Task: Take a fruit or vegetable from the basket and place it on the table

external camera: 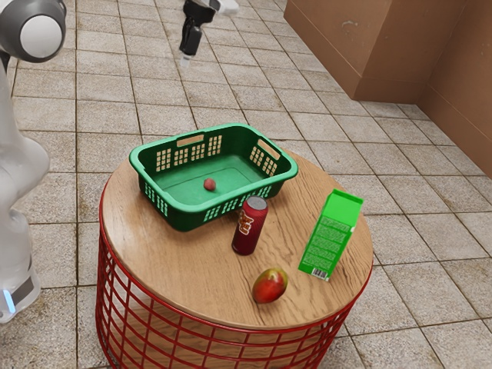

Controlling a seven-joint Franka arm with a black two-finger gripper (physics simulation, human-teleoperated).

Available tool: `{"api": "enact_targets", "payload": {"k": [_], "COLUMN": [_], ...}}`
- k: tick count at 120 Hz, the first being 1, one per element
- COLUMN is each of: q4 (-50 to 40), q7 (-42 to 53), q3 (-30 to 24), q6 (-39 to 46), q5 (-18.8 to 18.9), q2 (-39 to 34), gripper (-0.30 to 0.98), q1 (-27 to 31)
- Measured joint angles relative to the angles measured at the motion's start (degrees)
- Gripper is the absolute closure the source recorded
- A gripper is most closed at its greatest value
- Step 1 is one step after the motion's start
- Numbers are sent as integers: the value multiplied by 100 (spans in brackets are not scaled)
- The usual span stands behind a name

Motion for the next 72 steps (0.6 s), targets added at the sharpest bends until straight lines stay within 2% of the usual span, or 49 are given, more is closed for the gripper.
{"api": "enact_targets", "payload": {"k": [22,36,43,50,62,72], "q4": [71,535,1409,1706,1264,869], "q7": [998,1481,1690,1886,2181,2394], "q3": [31,115,-306,-832,-1160,-1208], "q6": [741,960,845,749,875,1160], "q5": [-40,-328,-214,-124,-189,-447], "q2": [0,0,14,24,181,870], "gripper": [0,0,0,0,0,0], "q1": [35,214,353,225,-340,-281]}}
